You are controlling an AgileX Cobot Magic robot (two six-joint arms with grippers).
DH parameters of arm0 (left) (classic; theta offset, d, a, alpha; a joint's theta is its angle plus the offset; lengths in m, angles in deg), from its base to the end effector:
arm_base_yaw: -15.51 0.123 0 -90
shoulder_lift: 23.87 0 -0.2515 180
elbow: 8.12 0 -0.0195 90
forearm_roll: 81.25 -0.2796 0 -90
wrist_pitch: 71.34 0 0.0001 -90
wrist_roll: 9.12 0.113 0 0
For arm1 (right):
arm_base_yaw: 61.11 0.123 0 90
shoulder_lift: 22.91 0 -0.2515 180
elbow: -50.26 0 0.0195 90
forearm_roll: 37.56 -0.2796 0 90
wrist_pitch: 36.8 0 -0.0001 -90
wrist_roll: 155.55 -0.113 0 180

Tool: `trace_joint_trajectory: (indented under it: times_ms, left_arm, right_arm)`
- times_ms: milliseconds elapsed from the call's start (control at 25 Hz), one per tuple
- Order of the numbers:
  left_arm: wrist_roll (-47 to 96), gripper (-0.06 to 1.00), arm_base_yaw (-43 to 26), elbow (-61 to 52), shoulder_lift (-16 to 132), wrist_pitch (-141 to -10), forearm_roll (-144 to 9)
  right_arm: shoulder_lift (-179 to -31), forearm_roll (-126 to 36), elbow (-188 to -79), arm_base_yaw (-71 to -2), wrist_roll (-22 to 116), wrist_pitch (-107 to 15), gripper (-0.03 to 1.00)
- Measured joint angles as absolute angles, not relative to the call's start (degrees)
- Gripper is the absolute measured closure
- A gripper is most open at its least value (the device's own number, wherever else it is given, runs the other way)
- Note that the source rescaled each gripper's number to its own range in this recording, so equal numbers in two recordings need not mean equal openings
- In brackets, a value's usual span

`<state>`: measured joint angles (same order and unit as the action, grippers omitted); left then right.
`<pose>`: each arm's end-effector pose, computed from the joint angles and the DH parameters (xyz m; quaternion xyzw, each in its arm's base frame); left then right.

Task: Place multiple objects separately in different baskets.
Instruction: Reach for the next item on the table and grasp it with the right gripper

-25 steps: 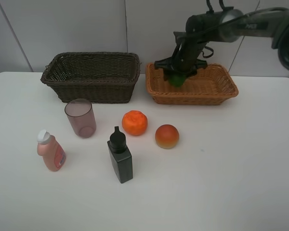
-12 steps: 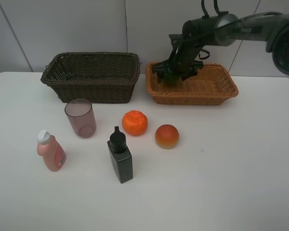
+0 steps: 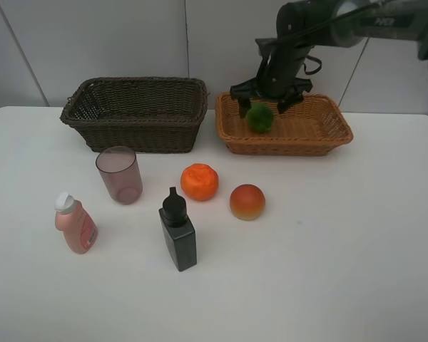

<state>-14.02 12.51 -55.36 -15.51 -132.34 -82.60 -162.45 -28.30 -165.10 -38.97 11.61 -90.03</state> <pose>0.0719 -0.0014 0.2830 -0.0147 0.8506 -0.0245 0.5250 0.4786 0.1790 0.1334 -0.1138 0.9714 -0.0108 0.2081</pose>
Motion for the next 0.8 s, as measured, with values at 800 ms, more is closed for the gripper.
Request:
trace_joint_trajectory:
  times_ms: [800]
  left_arm:
    - [-14.0, -0.02, 12.5, -55.4, -15.5, -132.3, -82.6]
  right_arm:
    - [-139.1, -34.3, -127.8, -31.8, 61.5, -87.9, 0.12]
